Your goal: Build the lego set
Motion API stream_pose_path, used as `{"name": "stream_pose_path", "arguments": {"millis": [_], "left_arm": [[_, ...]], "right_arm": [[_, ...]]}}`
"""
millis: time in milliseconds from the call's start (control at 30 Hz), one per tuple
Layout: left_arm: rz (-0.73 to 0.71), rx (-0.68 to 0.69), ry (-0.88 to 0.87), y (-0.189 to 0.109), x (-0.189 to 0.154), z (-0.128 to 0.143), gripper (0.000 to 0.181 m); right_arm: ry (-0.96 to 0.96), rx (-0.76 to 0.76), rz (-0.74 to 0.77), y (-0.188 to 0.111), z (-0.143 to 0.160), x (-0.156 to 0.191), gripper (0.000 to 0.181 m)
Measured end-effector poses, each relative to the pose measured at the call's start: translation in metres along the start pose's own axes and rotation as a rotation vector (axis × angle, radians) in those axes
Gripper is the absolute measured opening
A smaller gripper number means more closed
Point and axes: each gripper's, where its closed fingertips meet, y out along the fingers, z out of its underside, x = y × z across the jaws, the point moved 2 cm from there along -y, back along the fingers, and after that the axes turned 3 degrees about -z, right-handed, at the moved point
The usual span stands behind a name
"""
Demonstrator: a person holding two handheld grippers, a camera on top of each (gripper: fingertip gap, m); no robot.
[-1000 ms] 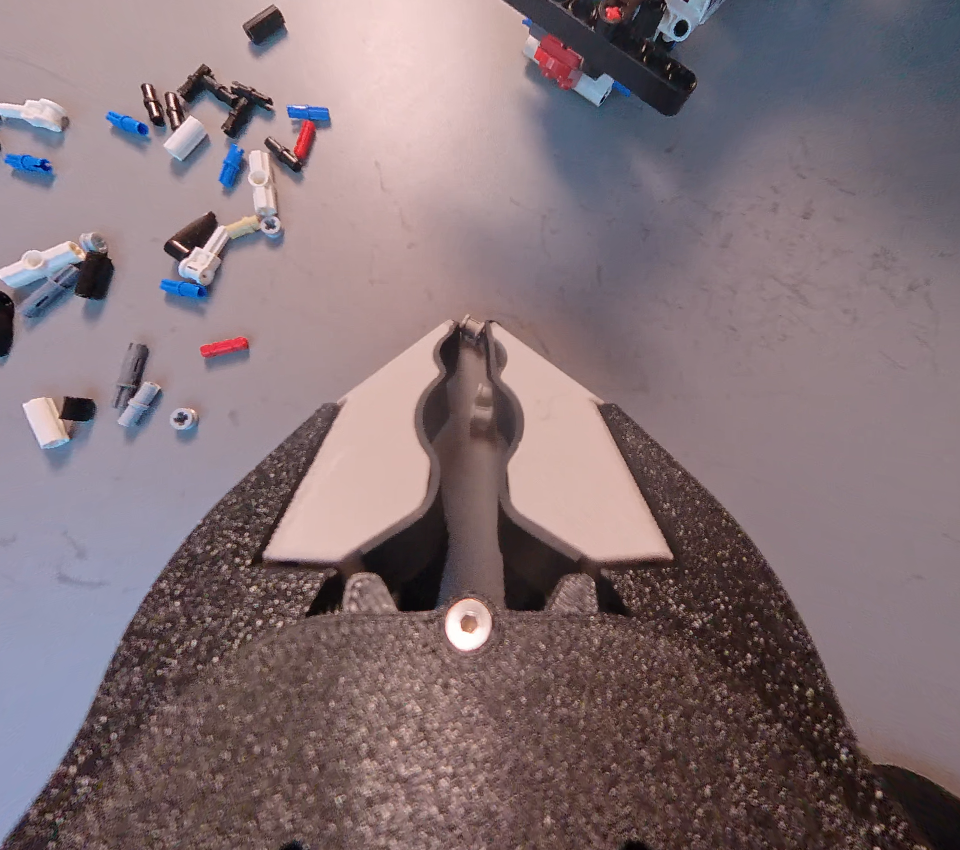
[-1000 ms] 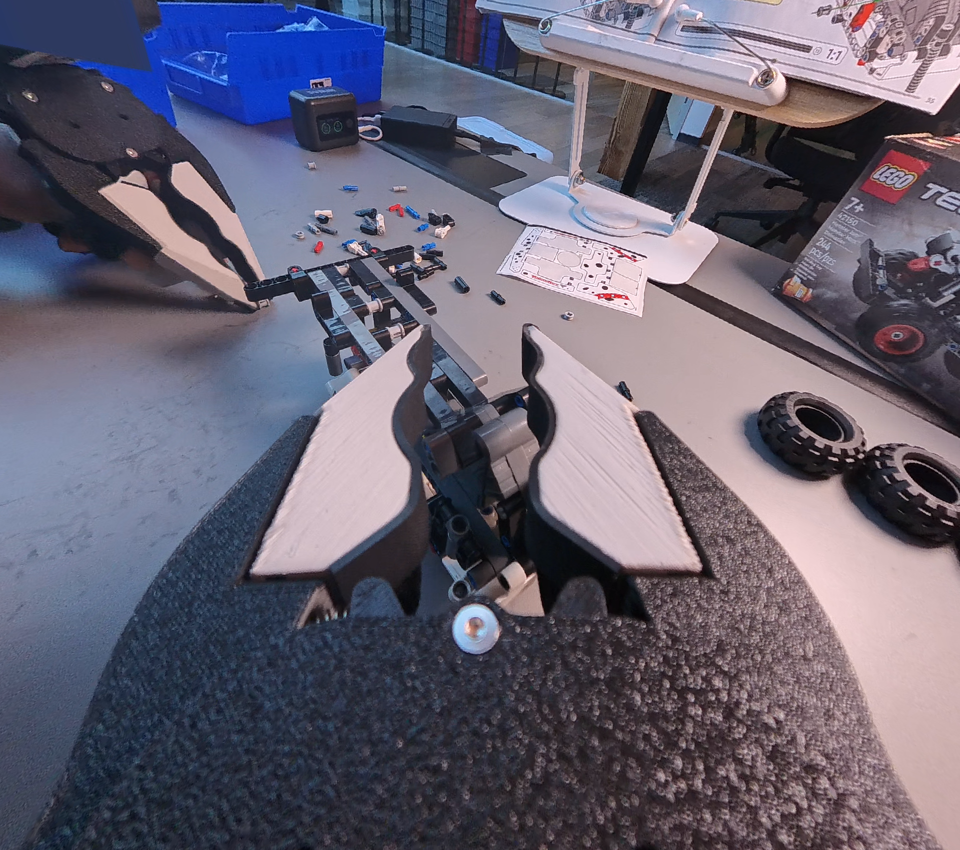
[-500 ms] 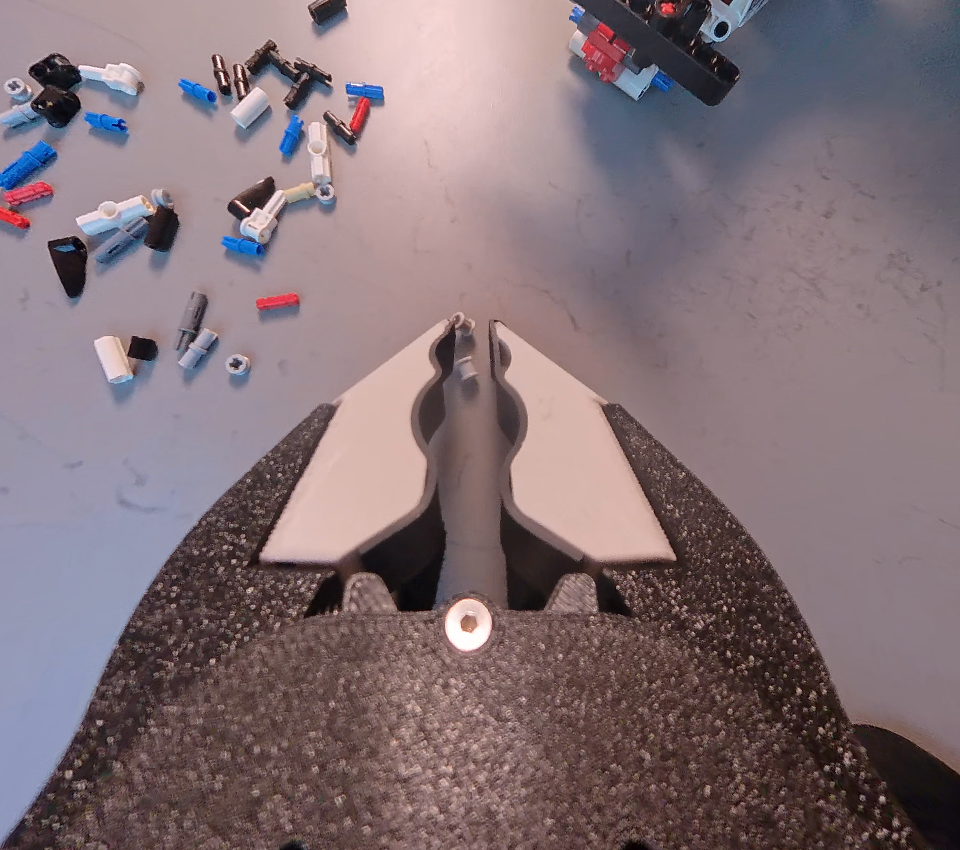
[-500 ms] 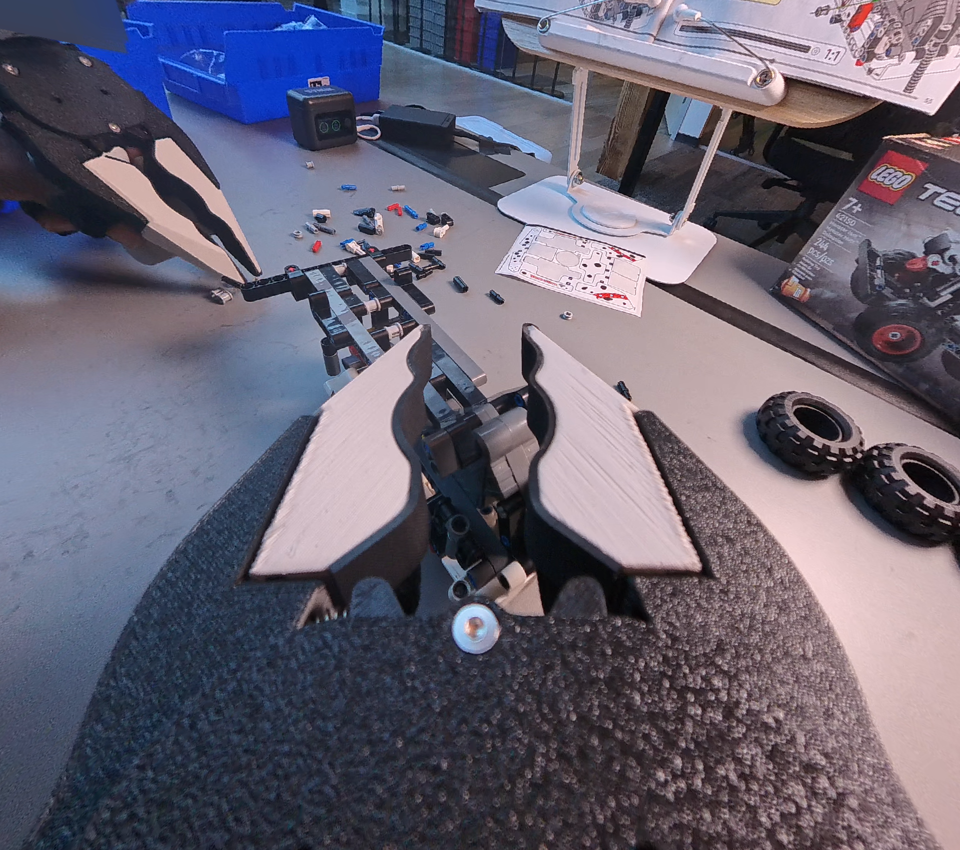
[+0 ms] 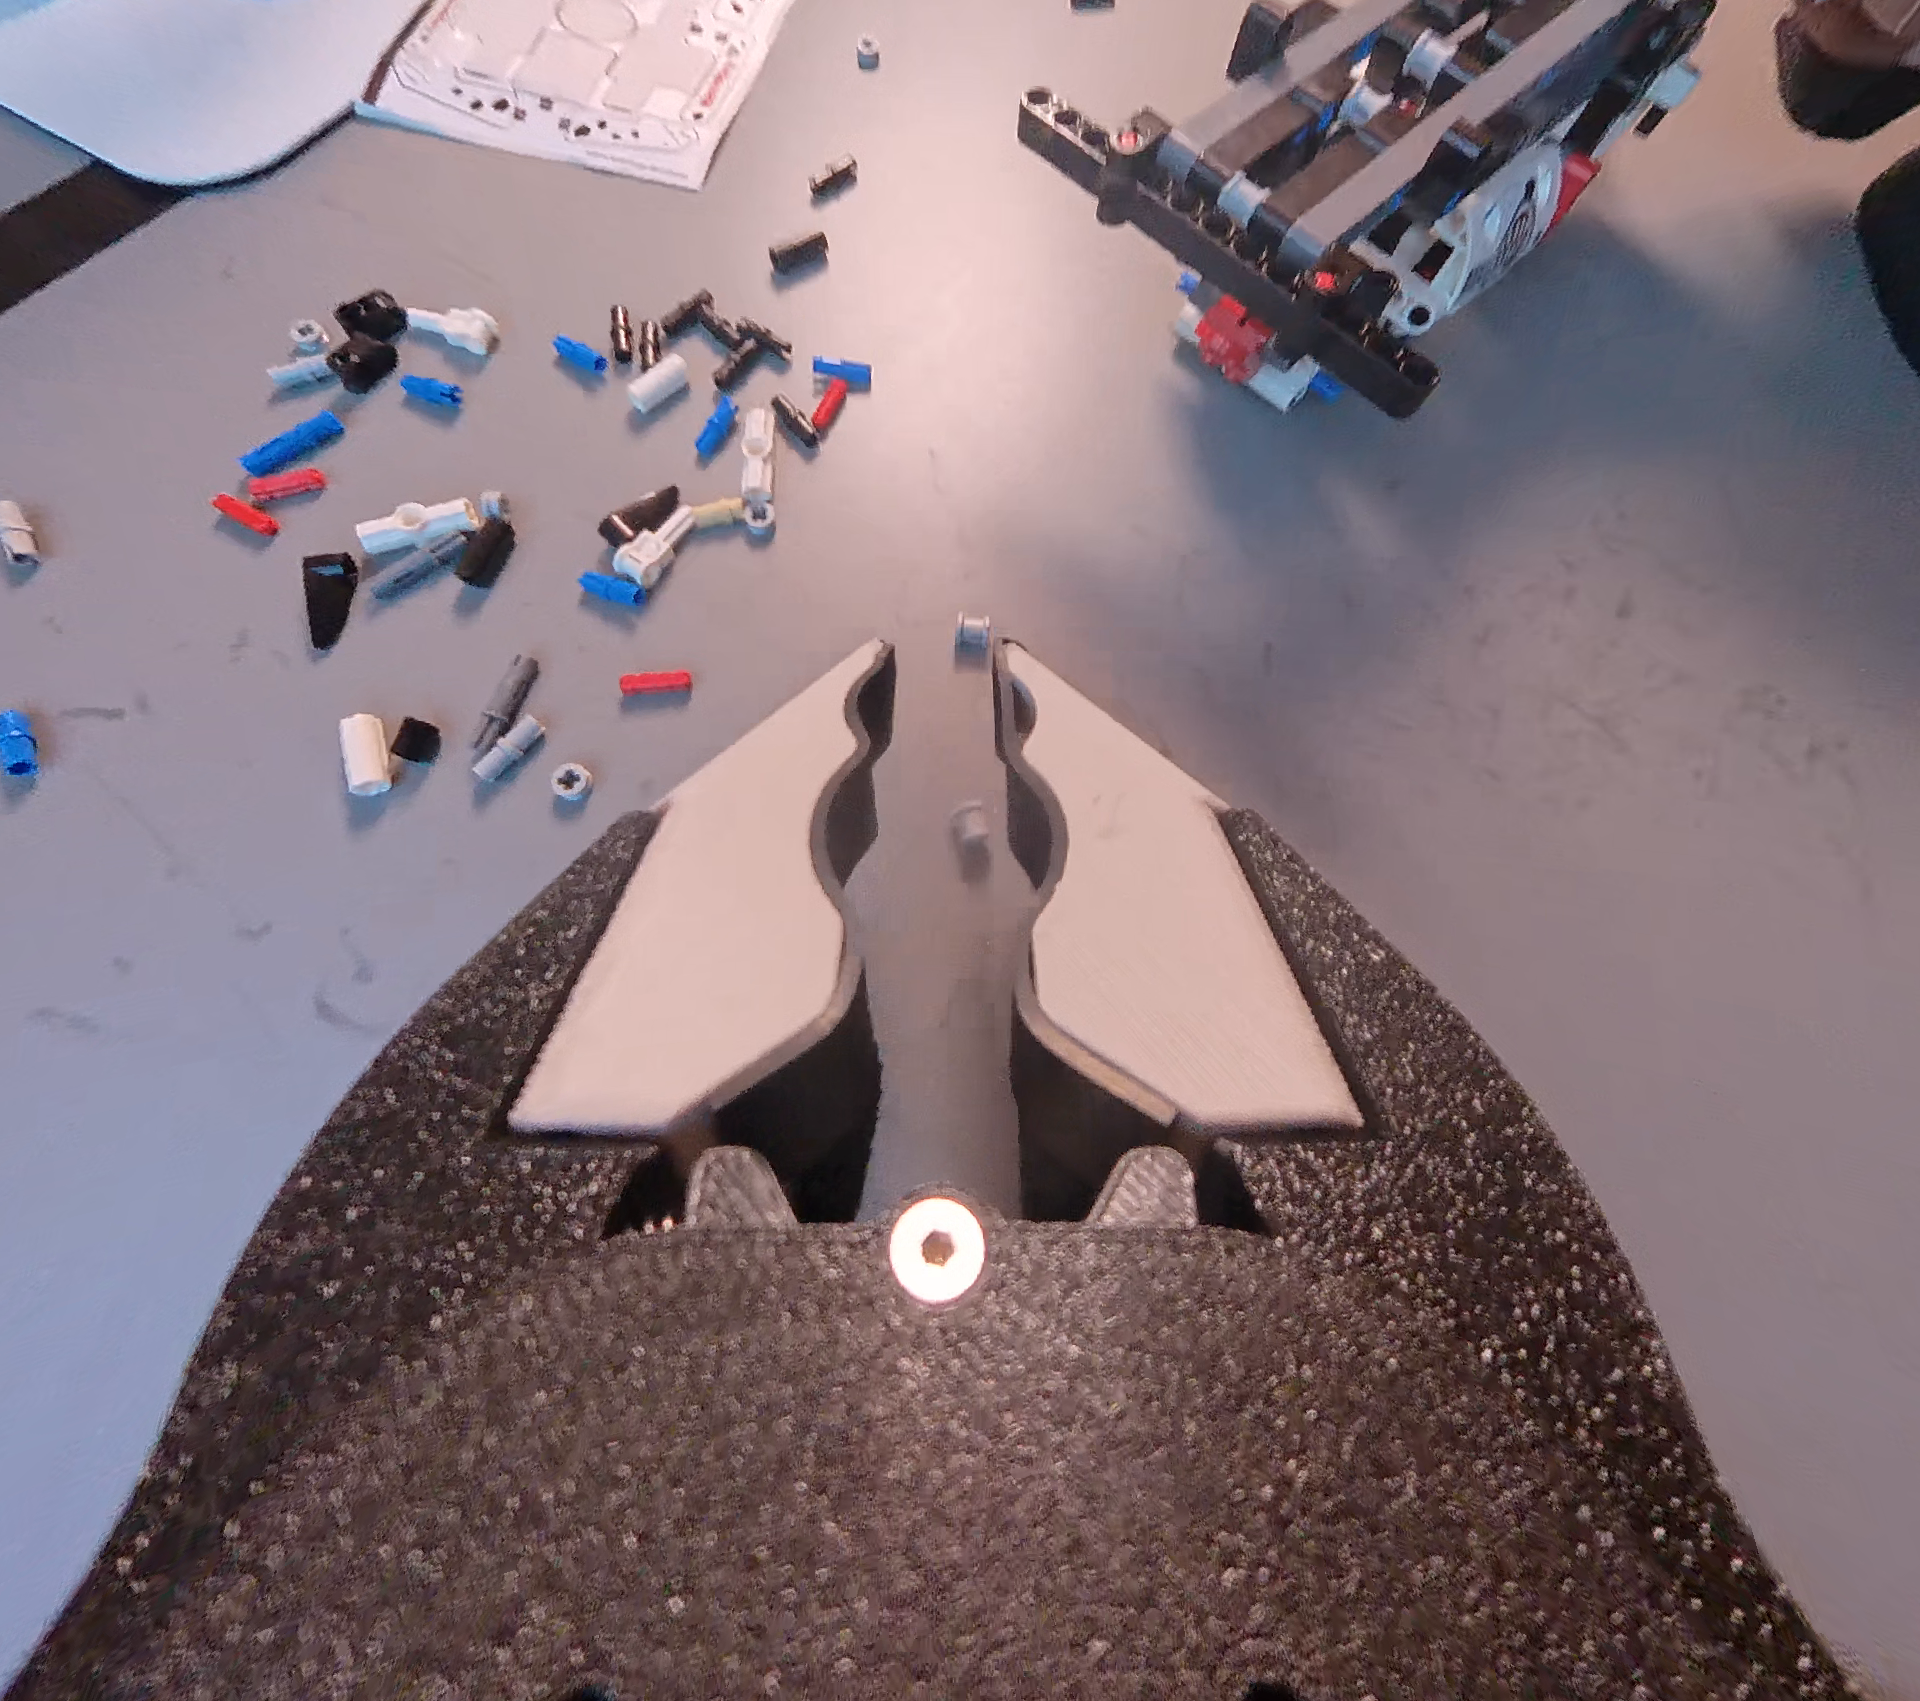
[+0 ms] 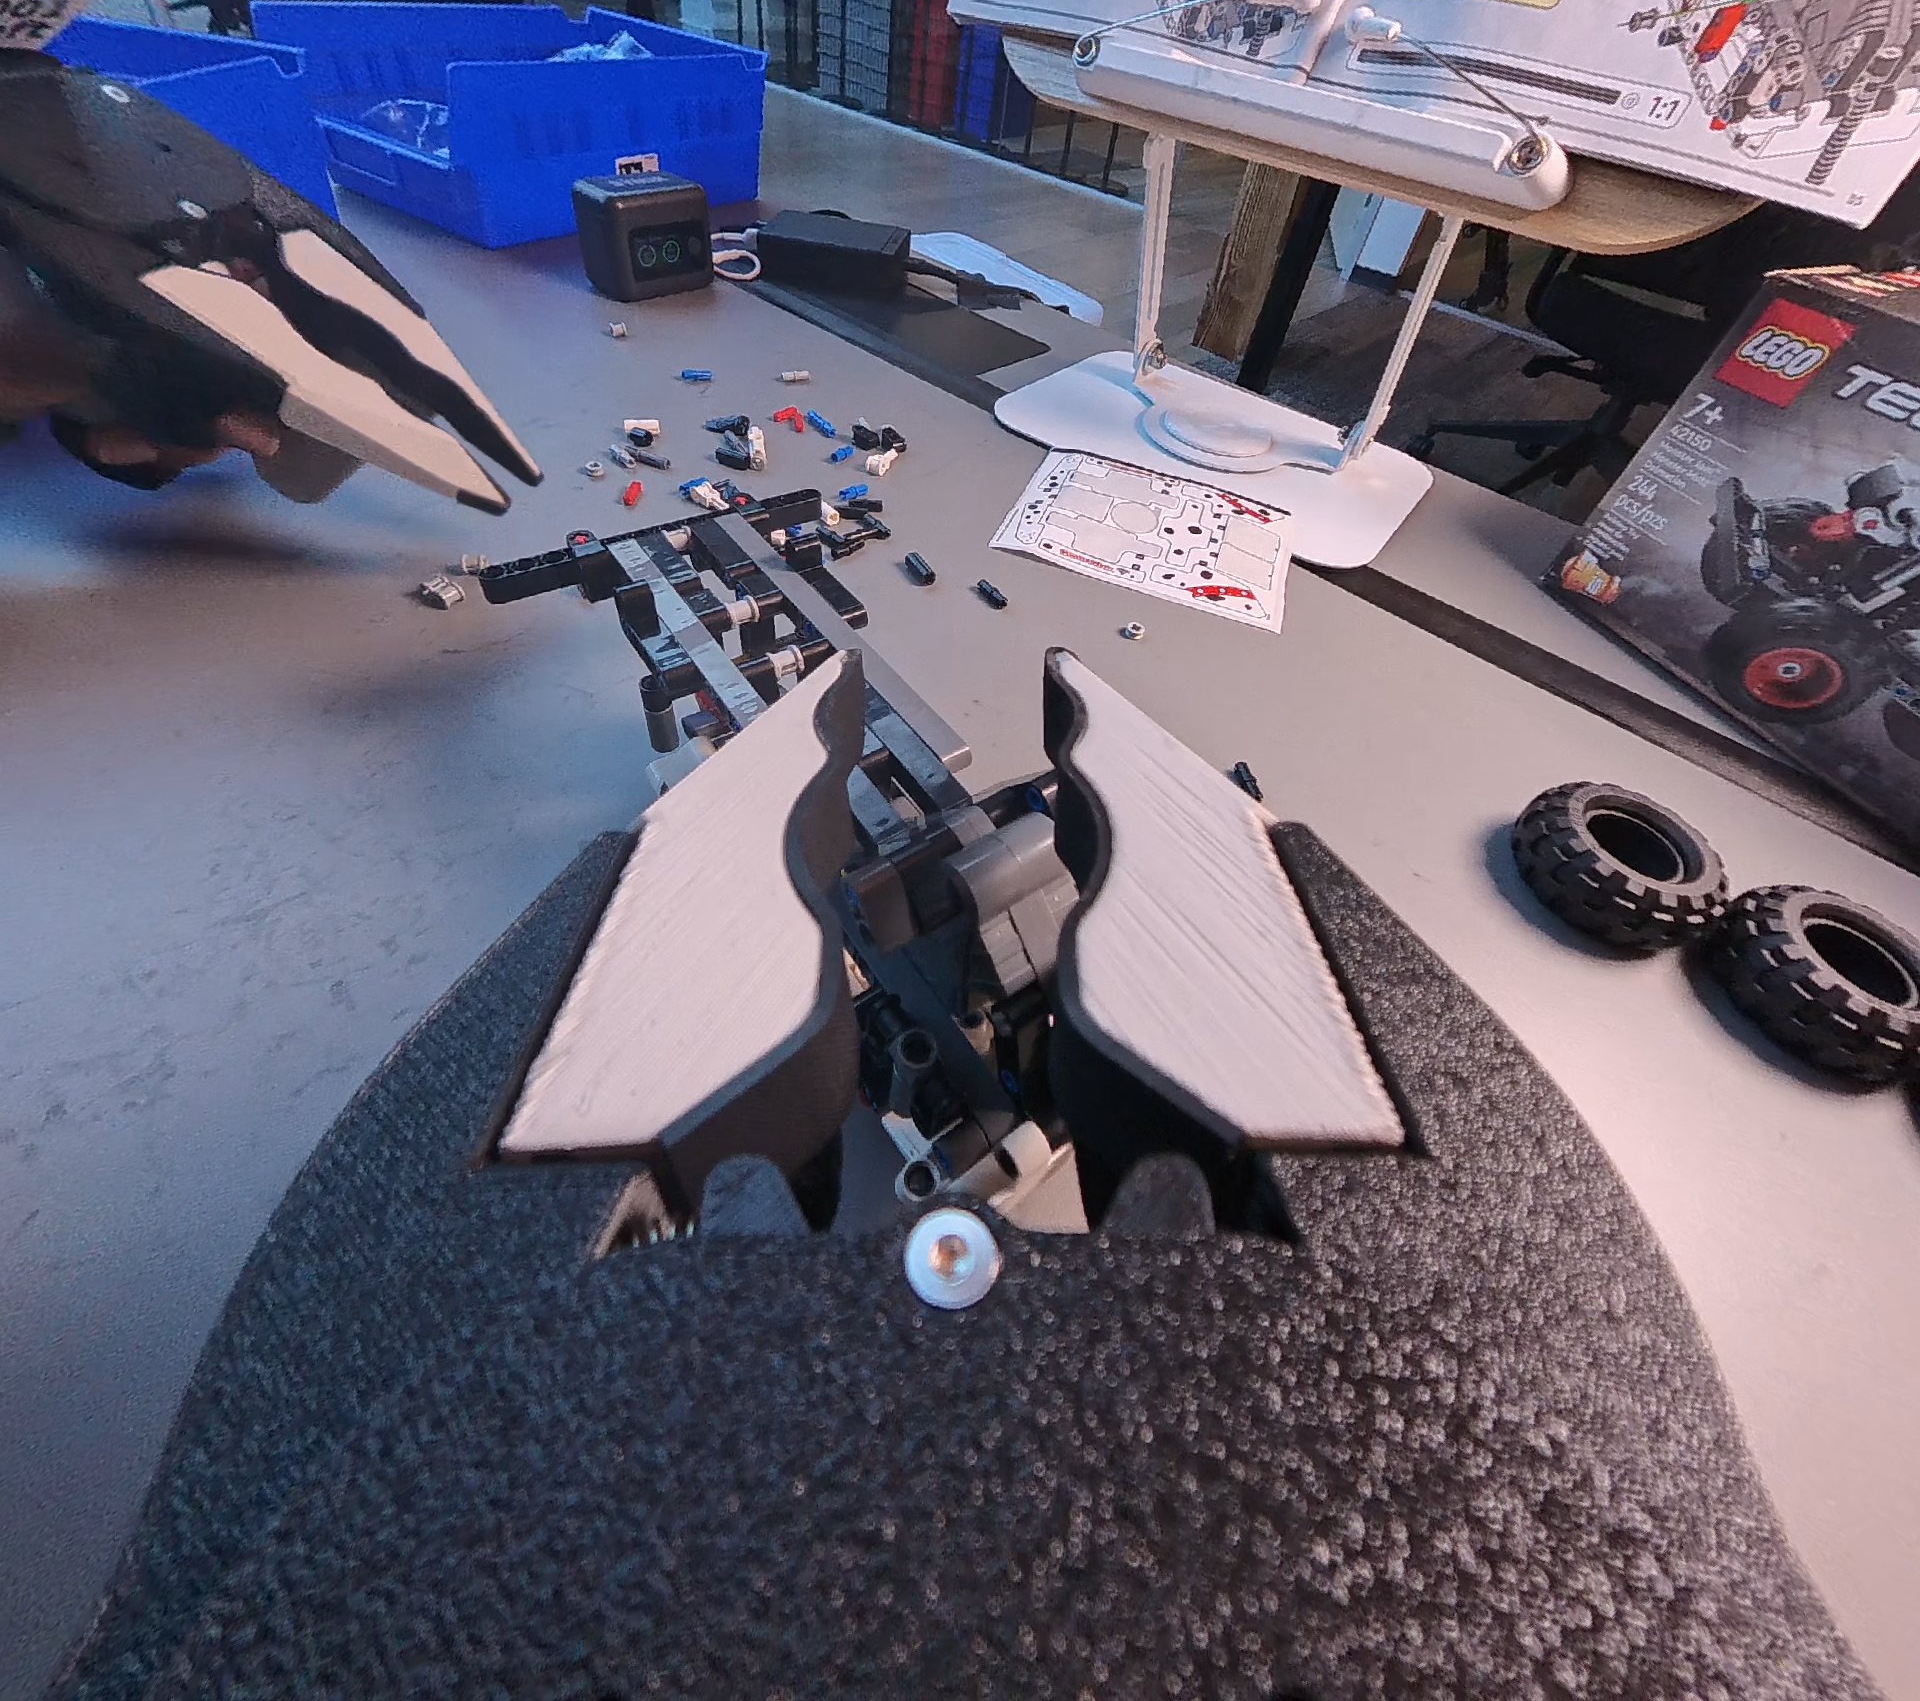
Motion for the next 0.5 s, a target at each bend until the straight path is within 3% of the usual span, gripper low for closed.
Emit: {"name": "stream_pose_path", "arguments": {"millis": [333, 500], "left_arm": [[-0.139, -0.234, -0.038, -0.016, 0.013, -0.027, 0.026], [-0.236, -0.395, 0.026, -0.052, 0.009, -0.061, 0.028]], "right_arm": [[-0.050, -0.022, 0.002, 0.000, -0.004, 0.003, 0.035], [-0.112, -0.027, 0.039, -0.001, -0.006, 0.004, 0.037]]}}
